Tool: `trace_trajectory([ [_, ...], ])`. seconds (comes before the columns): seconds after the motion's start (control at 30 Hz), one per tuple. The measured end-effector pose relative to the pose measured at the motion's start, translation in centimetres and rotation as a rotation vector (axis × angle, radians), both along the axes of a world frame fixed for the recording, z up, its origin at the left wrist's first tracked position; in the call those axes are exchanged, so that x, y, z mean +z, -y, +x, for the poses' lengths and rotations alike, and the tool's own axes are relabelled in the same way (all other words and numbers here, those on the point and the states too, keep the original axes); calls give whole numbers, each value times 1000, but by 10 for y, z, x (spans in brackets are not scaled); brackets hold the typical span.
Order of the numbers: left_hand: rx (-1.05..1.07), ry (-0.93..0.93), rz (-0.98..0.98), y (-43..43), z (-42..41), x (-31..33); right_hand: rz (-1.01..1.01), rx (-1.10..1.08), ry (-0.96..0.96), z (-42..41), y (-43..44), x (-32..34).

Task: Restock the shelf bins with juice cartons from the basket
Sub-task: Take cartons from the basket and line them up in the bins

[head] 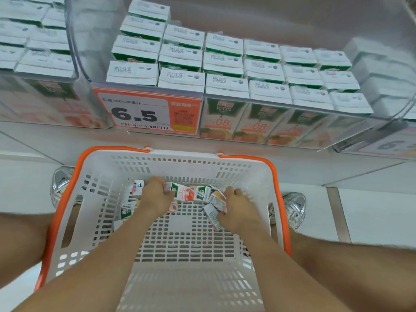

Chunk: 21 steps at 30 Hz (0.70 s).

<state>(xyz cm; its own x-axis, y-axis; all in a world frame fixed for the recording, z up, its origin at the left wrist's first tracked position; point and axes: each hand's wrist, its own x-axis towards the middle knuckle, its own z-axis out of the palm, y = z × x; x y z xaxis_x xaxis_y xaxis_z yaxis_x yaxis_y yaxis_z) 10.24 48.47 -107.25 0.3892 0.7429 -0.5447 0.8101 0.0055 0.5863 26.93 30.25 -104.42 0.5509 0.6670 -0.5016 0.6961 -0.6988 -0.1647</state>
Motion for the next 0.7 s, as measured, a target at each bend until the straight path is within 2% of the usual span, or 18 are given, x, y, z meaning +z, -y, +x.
trace_trajectory([
  [0.27, -197, 161, 17, 3, -8, 59, 366, -223, -247, 9, -12, 52],
  [0.4, -346, 247, -17, 1, -21, 106, 474, -156, -426, 2, -13, 90],
  [0.53, -466, 284, 17, 2, -29, 155, 588, -86, -431, -11, -12, 136],
  [0.7, -646, 235, 75, 2, -36, 218, 552, 106, -283, -26, -14, 199],
])
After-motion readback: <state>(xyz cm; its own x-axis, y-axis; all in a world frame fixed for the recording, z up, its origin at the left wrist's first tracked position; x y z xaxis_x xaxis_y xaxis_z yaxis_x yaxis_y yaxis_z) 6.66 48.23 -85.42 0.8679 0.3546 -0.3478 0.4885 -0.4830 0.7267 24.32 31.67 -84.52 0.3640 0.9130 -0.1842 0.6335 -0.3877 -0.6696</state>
